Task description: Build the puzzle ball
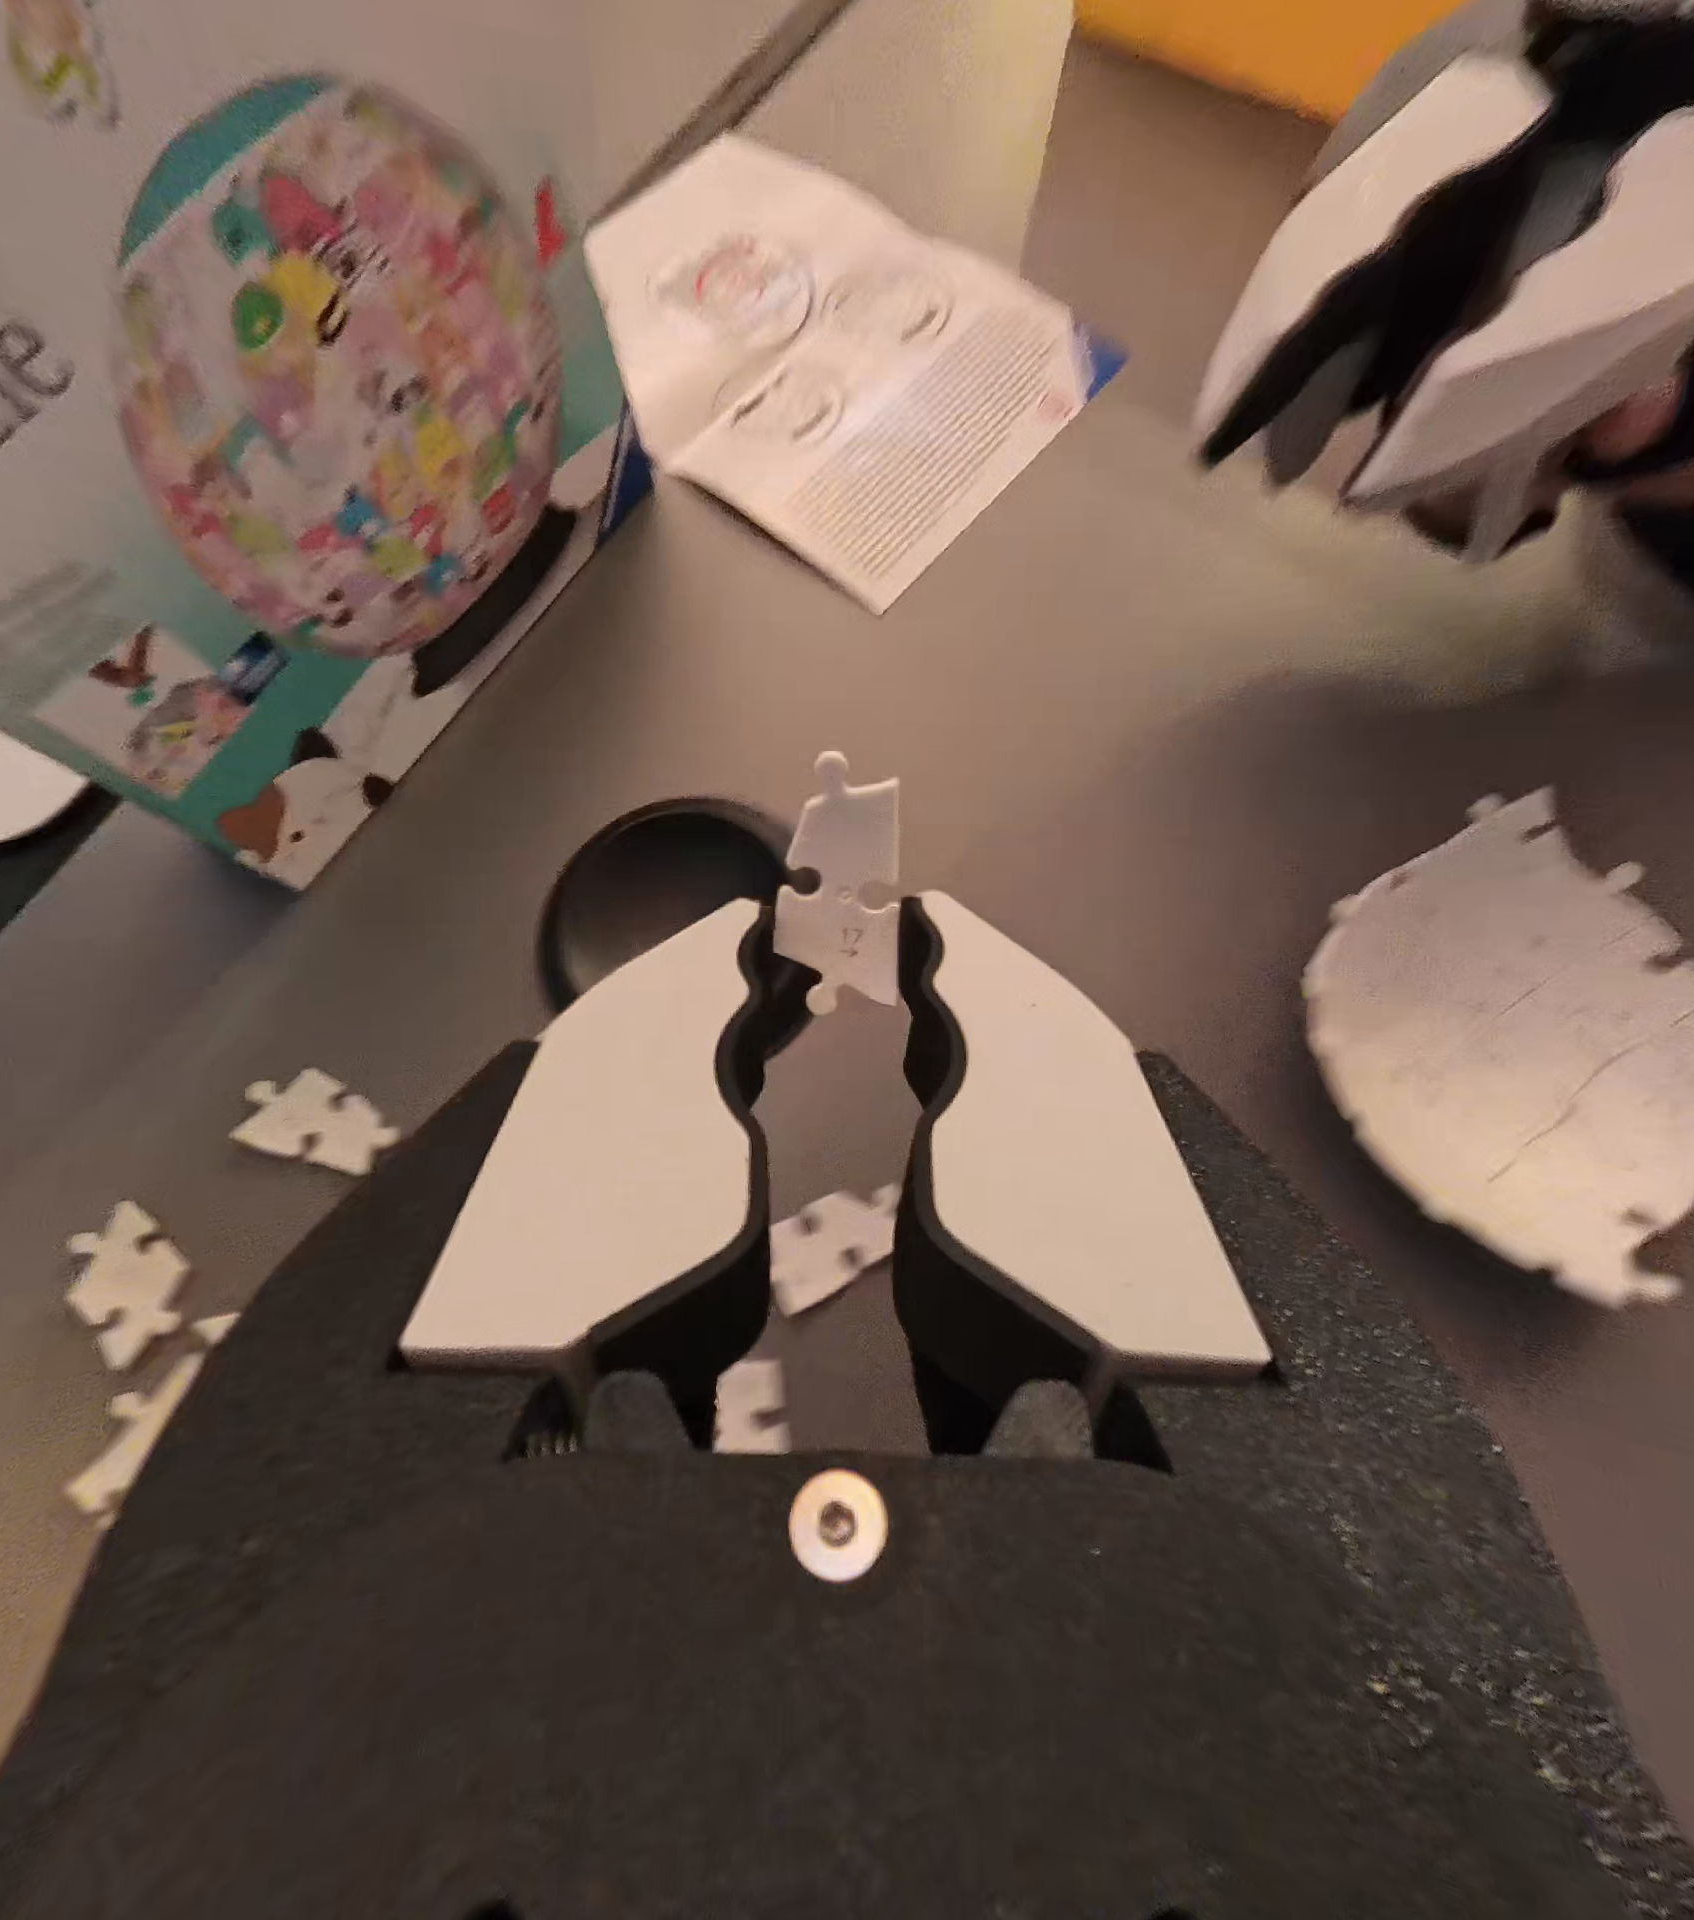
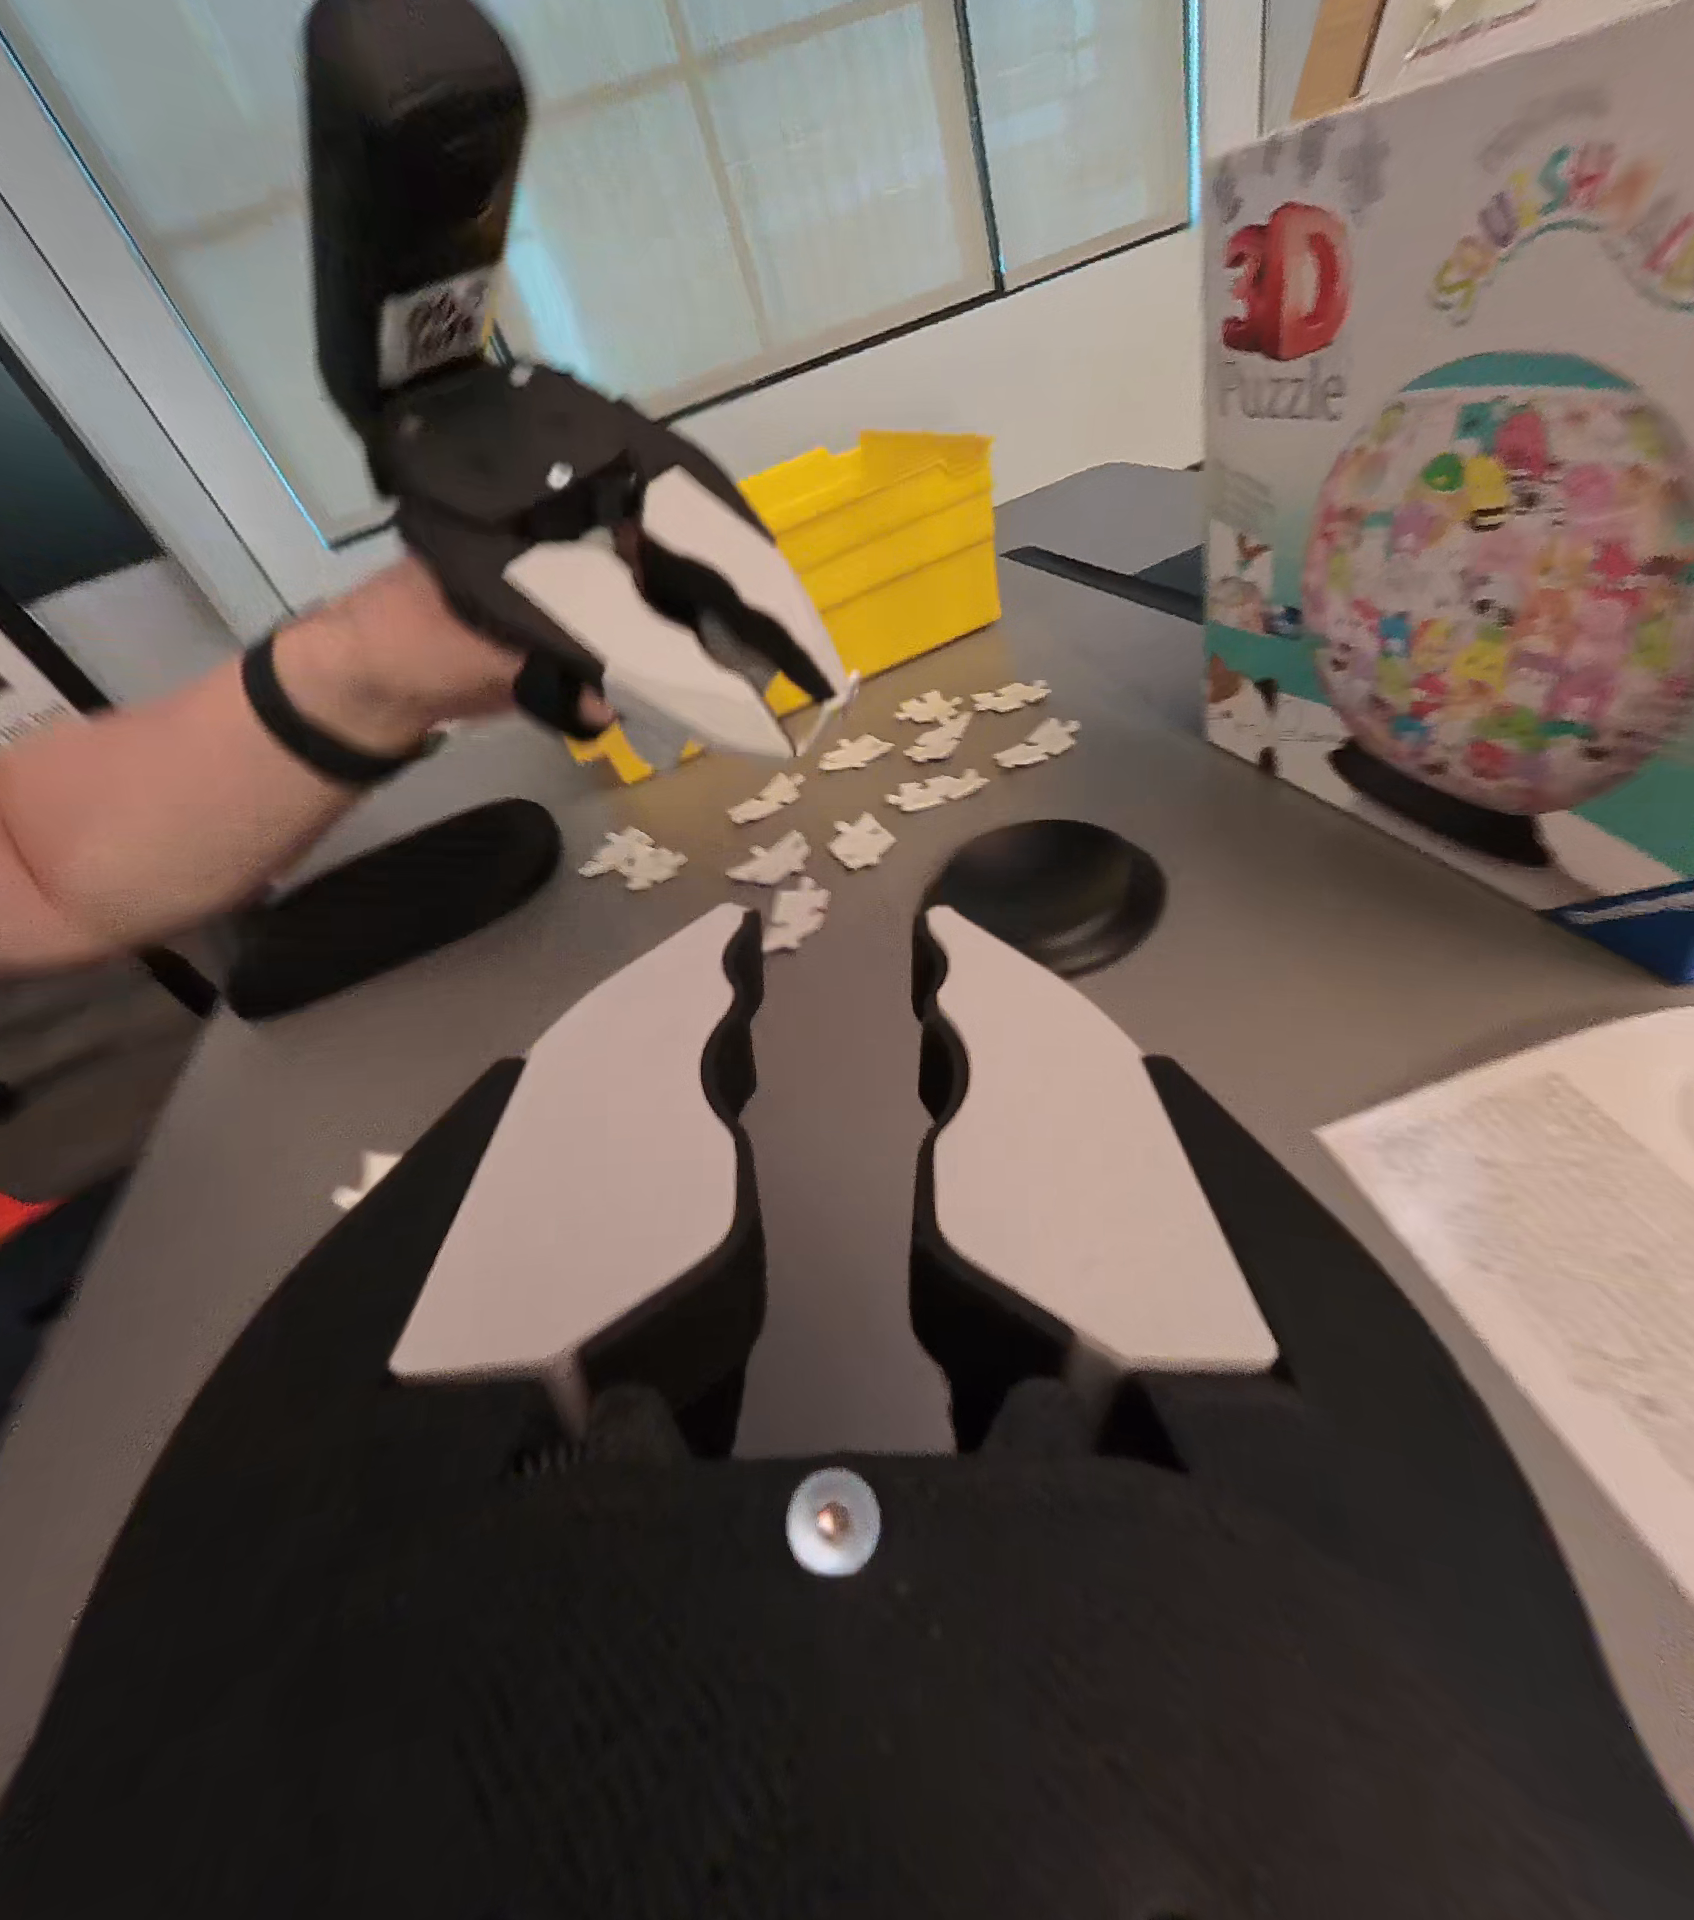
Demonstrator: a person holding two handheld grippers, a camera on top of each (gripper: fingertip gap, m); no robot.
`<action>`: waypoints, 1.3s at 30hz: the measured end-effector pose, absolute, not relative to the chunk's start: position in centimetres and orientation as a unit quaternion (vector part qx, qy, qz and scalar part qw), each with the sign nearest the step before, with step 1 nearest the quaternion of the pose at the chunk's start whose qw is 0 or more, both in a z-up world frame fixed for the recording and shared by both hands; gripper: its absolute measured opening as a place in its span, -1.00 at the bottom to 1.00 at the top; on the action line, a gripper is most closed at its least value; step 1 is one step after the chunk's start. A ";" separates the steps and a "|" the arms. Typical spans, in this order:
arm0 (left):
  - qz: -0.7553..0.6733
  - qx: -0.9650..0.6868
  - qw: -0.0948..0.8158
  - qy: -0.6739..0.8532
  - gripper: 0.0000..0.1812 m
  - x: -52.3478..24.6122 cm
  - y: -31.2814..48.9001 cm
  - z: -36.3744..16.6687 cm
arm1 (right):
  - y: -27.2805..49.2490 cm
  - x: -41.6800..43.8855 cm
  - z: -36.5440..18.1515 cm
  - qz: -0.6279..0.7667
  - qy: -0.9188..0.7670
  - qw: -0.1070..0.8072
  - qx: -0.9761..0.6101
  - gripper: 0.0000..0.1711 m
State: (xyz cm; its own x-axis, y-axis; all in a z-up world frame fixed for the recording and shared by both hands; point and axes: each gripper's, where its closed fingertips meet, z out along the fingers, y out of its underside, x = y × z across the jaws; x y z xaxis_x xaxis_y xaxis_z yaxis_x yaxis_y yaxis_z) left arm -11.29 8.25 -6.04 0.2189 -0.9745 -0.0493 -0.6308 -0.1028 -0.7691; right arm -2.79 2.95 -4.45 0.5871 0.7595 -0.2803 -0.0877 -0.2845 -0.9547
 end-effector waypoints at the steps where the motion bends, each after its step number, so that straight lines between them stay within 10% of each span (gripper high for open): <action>1: -0.249 -0.695 0.367 0.565 -0.75 -10.7 6.9 -5.8 | 2.8 -3.6 -4.1 0.398 -0.232 0.538 -0.706 -0.67; 18: -0.116 -0.673 0.489 0.542 -0.75 -8.9 0.8 -4.7 | 1.7 -8.1 -3.4 0.428 -0.175 0.453 -0.762 -0.64; 21: -0.130 -0.668 0.486 0.549 -0.76 -8.4 -0.1 -4.8 | 1.4 -8.6 -4.2 0.421 -0.208 0.444 -0.763 -0.96; 39: -0.482 -0.735 0.206 0.431 -0.64 -11.1 -2.8 -9.1 | -1.0 -8.6 -8.4 0.414 -0.482 0.278 -0.720 -0.96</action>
State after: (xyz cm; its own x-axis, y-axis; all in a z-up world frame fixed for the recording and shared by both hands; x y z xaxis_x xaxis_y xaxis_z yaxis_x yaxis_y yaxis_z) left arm -11.09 -2.83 -9.07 0.1650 -0.8311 0.5311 -0.4349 -0.5446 -0.7171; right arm -8.62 -1.05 -8.37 0.1908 0.9250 -0.3286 0.4643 -0.3800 -0.8000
